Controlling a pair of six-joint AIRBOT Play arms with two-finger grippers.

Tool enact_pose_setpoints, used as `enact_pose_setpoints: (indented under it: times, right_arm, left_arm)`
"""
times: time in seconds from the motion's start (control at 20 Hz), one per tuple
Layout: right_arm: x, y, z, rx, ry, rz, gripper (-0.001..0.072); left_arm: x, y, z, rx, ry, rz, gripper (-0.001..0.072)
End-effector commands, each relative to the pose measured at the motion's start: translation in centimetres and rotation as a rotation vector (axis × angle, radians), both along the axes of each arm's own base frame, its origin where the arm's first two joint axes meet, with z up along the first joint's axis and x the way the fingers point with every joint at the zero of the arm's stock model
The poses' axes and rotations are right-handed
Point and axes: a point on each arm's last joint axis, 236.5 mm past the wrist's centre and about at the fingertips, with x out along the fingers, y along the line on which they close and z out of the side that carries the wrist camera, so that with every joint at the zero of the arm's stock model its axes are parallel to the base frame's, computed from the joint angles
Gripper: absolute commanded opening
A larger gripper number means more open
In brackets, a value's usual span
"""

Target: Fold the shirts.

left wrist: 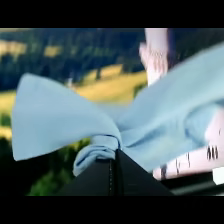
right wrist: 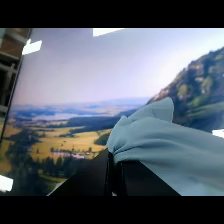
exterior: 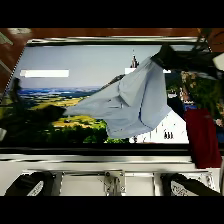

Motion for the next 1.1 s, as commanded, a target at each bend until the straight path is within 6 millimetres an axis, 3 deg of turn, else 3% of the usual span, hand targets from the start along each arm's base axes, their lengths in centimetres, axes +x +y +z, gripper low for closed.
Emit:
enact_pose_setpoints:
  times: [0.0,0.1,0.15,0.2,0.25,0.3,0.35,0.45,0.55,0.7,0.8,0.9,1.05]
  right_arm:
    - [1.8,4.1,-10.5,0.047,0.238,0.081,0.0070]
    - [-0.2,7.1,-15.3,0.037,0.381,0.175,0.0070]
    - [-1.1,8.1,-16.5,0.031,0.419,0.208,0.0071]
    - [-1.7,8.5,-17.1,0.027,0.442,0.230,0.0118]
    - [-2.1,8.7,-17.0,0.028,0.453,0.245,0.0269]
    - [-2.4,8.2,-16.7,0.033,0.462,0.252,0.0495]
    - [-2.9,7.3,-16.0,0.035,0.470,0.268,0.0599]
    - [-4.2,4.2,-14.3,0.022,0.477,0.295,0.0599]
    - [-6.2,-1.0,-13.2,-0.049,0.516,0.289,0.0599]
    - [-12.3,-11.7,-14.7,-0.339,0.729,0.207,0.0599]
    - [-16.6,-16.4,-16.3,-0.439,0.846,0.121,0.0599]
    - [-18.6,-17.0,-18.7,-0.376,0.876,0.009,0.0599]
    - [-19.5,-12.5,-23.6,-0.146,0.841,-0.074,0.0599]
  left_arm:
    - [-4.7,-2.8,-9.3,-0.041,0.291,-0.060,0.0034]
    - [-5.8,-3.8,-11.2,-0.021,0.321,-0.093,0.0034]
    - [-5.7,-4.2,-11.3,-0.019,0.313,-0.098,0.0034]
    - [-5.4,-4.4,-11.1,-0.021,0.295,-0.096,0.0034]
    - [-4.9,-4.4,-10.9,-0.028,0.273,-0.085,0.0034]
    - [-4.4,-4.4,-10.7,-0.032,0.254,-0.072,0.0034]
    - [-3.9,-4.3,-10.4,-0.037,0.234,-0.060,0.0034]
    - [-3.3,-4.2,-10.1,-0.042,0.210,-0.044,0.0034]
    - [-3.2,-4.2,-10.1,-0.043,0.206,-0.042,0.0034]
    - [-3.2,-4.2,-10.1,-0.042,0.205,-0.042,0.0034]
    - [-3.2,-4.2,-10.0,-0.043,0.204,-0.042,0.0034]
    - [-3.1,-4.2,-10.0,-0.043,0.201,-0.040,0.0034]
    - [-3.1,-4.2,-10.0,-0.044,0.200,-0.039,0.0034]
